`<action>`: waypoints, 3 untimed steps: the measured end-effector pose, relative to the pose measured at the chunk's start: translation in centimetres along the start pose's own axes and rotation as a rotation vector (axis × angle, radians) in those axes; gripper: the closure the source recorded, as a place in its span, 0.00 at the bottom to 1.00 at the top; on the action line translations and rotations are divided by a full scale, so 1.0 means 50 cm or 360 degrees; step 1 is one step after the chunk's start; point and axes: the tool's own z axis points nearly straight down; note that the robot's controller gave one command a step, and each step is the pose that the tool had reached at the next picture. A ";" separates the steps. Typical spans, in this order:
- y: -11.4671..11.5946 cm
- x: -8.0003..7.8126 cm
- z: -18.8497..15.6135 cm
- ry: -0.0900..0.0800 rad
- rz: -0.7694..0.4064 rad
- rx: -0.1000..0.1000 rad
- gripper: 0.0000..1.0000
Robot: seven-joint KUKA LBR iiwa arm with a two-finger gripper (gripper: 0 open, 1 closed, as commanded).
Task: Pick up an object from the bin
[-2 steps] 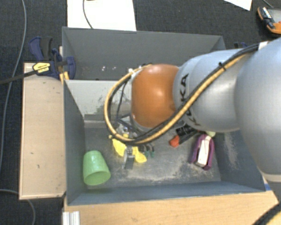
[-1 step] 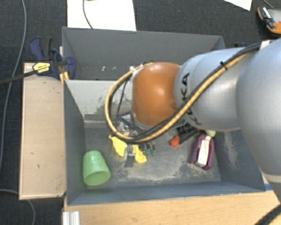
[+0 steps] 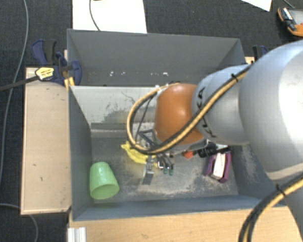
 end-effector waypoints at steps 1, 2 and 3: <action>0.025 0.001 -0.001 -0.0012 0.0135 -0.0009 0.00; 0.051 -0.002 0.000 -0.0001 0.0185 -0.0003 0.00; 0.037 -0.001 -0.001 -0.0007 0.0162 -0.0007 0.00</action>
Offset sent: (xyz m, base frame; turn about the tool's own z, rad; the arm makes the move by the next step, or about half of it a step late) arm 0.0039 0.0253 -0.0002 0.1146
